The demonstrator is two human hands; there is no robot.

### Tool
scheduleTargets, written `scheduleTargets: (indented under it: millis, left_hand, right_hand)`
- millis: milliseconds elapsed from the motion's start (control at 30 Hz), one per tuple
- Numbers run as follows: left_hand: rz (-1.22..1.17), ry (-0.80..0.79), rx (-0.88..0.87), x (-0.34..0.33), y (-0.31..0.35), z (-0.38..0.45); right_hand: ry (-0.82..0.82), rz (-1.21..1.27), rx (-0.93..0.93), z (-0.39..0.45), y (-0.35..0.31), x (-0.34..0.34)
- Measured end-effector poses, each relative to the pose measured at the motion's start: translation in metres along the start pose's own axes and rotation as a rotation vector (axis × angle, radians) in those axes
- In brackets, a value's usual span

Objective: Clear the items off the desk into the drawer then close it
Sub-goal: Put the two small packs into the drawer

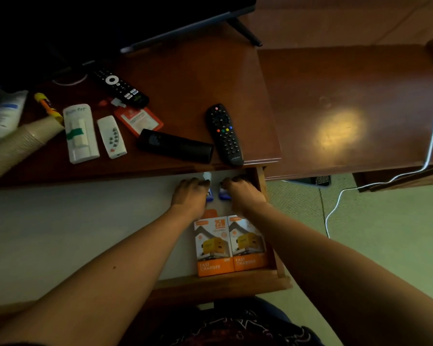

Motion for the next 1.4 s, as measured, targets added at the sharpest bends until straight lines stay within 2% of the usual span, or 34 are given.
scheduleTargets:
  millis: [200,267,367,533,833,1400]
  left_hand:
    - [-0.074,-0.013,0.017,0.001,-0.003,-0.002]
    - [-0.110,0.035,0.015,0.003,-0.006,-0.007]
    - [-0.181,0.102,0.084,0.003,-0.017,-0.014]
    - [-0.338,0.075,0.156,-0.002,-0.021,-0.016]
    - [-0.317,0.021,0.078,0.002,-0.004,-0.016]
    - [-0.305,-0.012,0.107,-0.008,0.008,-0.010]
  right_hand:
    - [-0.027,0.035,-0.025,0.005,0.000,0.004]
    - [0.005,0.045,-0.026,0.005,-0.001,0.006]
    - [0.028,0.023,-0.018,0.003,-0.002,0.007]
    - [0.039,-0.020,-0.030,-0.005,-0.003,0.005]
    - [0.016,-0.005,-0.072,-0.008,-0.003,0.006]
    - [0.011,0.036,-0.081,-0.006,-0.002,0.005]
Point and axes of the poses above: each hand's wrist, its own z-axis towards the middle knuckle, its own x-axis out of the back of the hand, y = z × x, the point moved 4 cm from there along z, towards the middle knuckle, and after that the axes turned 9 degrees about -z, right-handed, at the moved point
